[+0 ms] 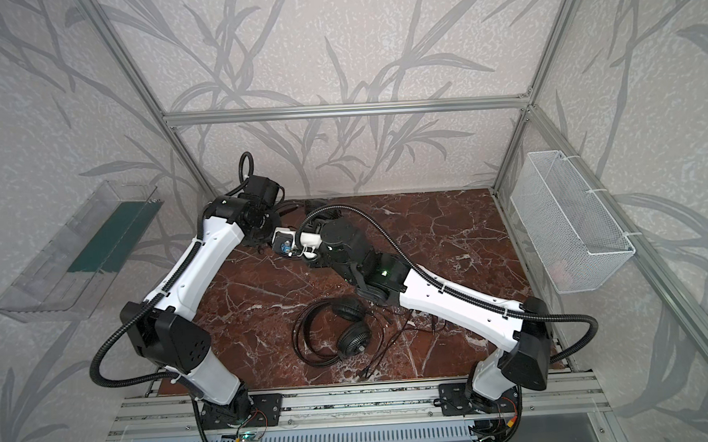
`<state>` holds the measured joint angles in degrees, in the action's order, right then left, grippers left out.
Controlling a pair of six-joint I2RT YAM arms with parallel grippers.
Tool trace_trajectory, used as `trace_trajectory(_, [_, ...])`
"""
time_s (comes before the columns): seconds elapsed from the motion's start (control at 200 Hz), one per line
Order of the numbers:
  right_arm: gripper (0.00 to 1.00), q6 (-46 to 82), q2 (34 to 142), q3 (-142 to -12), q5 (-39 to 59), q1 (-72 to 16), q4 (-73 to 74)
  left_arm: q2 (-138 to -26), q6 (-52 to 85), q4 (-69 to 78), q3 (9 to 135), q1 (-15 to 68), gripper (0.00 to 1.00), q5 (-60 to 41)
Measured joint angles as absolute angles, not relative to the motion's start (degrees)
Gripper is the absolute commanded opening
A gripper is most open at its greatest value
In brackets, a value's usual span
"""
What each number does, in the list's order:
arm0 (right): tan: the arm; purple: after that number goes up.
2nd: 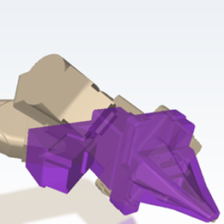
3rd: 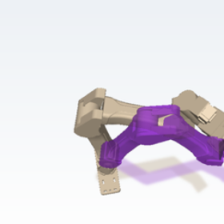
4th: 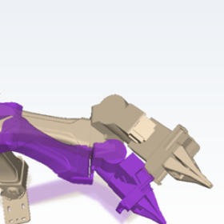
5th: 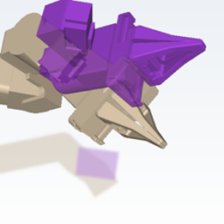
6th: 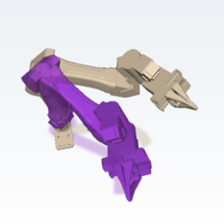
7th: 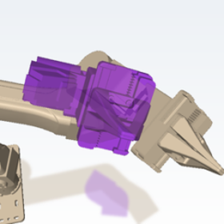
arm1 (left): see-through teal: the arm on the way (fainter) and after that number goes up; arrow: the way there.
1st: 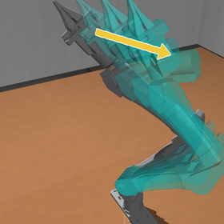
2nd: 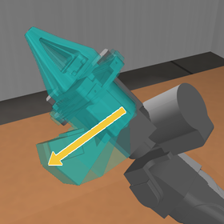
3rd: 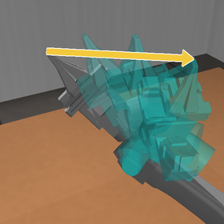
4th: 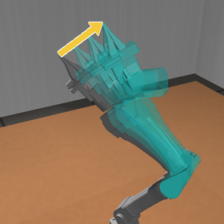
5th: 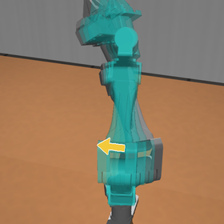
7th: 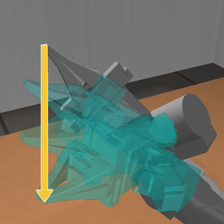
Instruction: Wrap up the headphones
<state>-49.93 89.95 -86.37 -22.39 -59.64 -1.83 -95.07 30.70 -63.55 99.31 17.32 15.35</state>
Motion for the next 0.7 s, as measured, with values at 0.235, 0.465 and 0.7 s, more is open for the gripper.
trace_trajectory(0.235, [0.08,-63.0,96.7,-89.9,-28.1,-57.3,4.4,-89.3,30.4,-60.8,91.5,20.2,0.0,15.4])
trace_trajectory(0.465, [0.08,-61.5,97.5,-98.0,-27.3,-49.9,4.3,-82.6,30.2,-57.8,79.9,22.0,0.0,15.2])
trace_trajectory(0.7, [0.0,-58.8,96.2,-95.7,-21.0,-51.2,0.0,-76.1,29.7,-56.1,75.7,21.3,0.0,17.6])
